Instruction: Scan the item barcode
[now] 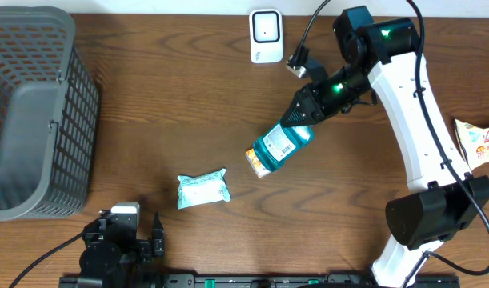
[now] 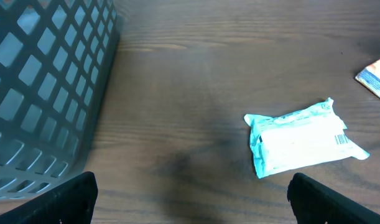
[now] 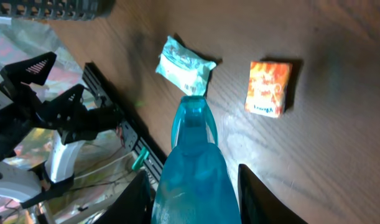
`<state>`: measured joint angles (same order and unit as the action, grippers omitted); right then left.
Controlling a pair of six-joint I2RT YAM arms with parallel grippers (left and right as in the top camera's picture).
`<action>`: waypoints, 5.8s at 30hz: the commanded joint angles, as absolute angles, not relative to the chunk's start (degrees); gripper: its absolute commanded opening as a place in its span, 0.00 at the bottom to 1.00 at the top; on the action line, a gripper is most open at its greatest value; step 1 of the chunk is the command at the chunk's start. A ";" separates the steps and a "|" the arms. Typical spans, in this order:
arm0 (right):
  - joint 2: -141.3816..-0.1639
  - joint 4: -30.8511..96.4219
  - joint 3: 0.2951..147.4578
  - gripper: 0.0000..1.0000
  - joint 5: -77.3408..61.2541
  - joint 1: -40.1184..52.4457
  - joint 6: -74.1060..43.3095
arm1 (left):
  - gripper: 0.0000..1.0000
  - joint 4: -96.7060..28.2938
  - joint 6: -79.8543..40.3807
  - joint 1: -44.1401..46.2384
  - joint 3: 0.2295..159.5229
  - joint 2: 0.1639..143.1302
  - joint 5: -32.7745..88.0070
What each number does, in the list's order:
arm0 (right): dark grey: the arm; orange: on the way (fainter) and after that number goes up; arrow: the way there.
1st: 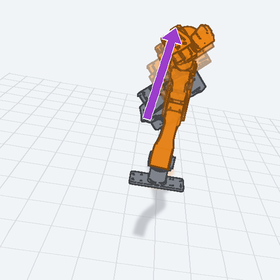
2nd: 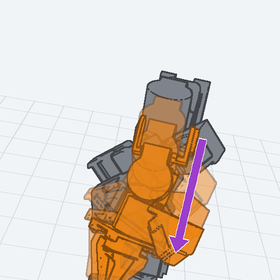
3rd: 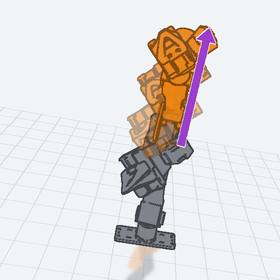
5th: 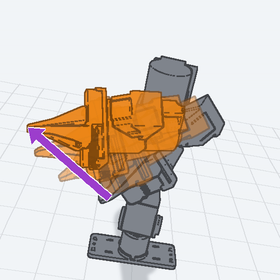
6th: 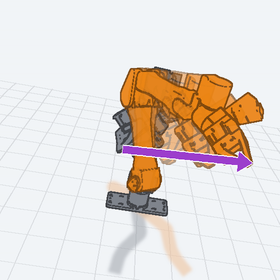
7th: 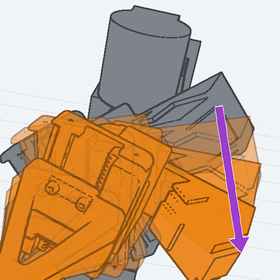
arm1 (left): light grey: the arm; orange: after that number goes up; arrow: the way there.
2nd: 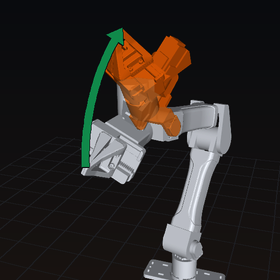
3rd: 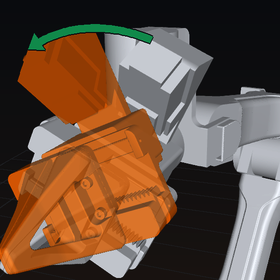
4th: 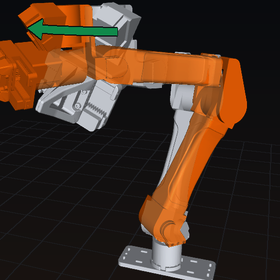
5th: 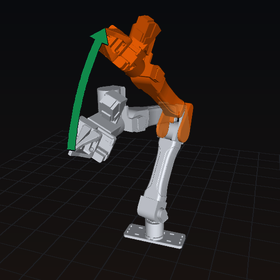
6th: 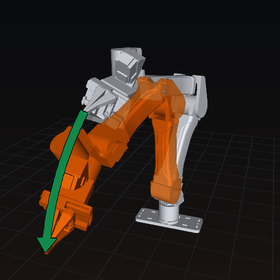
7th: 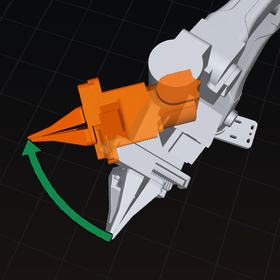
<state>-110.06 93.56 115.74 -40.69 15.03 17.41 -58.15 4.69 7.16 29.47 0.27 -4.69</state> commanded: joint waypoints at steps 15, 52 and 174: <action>-108.99 66.59 116.46 0.02 5.76 21.52 1.06 | 0.98 -58.19 4.62 7.03 29.43 0.34 -5.19; -125.89 57.80 116.46 0.01 30.81 32.14 -9.43 | 0.98 -58.19 4.60 7.03 29.43 0.34 -5.19; -143.68 34.04 148.77 0.01 57.71 9.76 33.93 | 0.98 -58.22 4.62 7.03 29.43 0.32 -5.19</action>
<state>-143.09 30.59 148.86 58.43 11.92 43.57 -58.15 4.69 7.16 29.47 0.27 -4.71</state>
